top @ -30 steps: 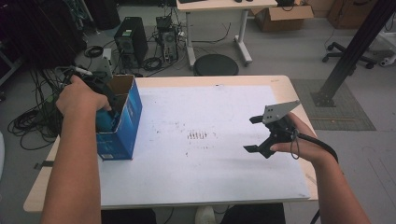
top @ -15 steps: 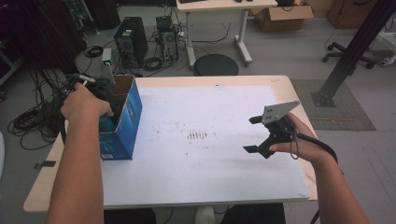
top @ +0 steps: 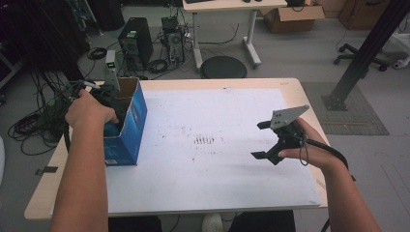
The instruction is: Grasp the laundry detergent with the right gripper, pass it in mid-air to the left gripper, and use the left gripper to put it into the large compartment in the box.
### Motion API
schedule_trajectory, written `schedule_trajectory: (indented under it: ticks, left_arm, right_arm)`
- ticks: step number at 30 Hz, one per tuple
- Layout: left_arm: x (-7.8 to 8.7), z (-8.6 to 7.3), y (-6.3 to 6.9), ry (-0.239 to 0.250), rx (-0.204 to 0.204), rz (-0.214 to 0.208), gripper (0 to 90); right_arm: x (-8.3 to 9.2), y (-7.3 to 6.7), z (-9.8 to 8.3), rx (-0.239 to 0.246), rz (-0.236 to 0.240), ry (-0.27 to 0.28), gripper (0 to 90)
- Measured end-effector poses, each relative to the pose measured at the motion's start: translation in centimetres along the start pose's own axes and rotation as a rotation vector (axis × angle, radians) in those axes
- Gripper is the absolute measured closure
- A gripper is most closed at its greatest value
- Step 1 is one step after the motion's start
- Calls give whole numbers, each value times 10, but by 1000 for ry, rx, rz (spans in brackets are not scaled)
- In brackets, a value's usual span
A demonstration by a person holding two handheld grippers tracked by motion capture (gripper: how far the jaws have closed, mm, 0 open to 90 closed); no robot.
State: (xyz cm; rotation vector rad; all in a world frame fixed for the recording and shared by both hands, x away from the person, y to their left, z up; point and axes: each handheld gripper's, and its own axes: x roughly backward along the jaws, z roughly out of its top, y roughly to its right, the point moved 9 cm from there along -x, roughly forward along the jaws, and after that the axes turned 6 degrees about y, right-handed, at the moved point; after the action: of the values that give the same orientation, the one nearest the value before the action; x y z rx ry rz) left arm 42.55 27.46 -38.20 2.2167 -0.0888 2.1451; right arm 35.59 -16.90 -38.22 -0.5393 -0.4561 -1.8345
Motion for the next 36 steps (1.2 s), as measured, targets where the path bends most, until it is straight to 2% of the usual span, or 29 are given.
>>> schedule_trajectory:
  ticks: [8,31,36]
  left_arm:
    - [-1,-1,0,2,6,-6,382]
    - [-1,-3,1,7,12,9,377]
    - [0,-4,3,18,15,-2,374]
  right_arm:
    - [0,-1,0,-2,2,5,15]
    - [5,-3,-1,-1,-3,13,16]
    - [6,-4,0,1,-2,14,15]
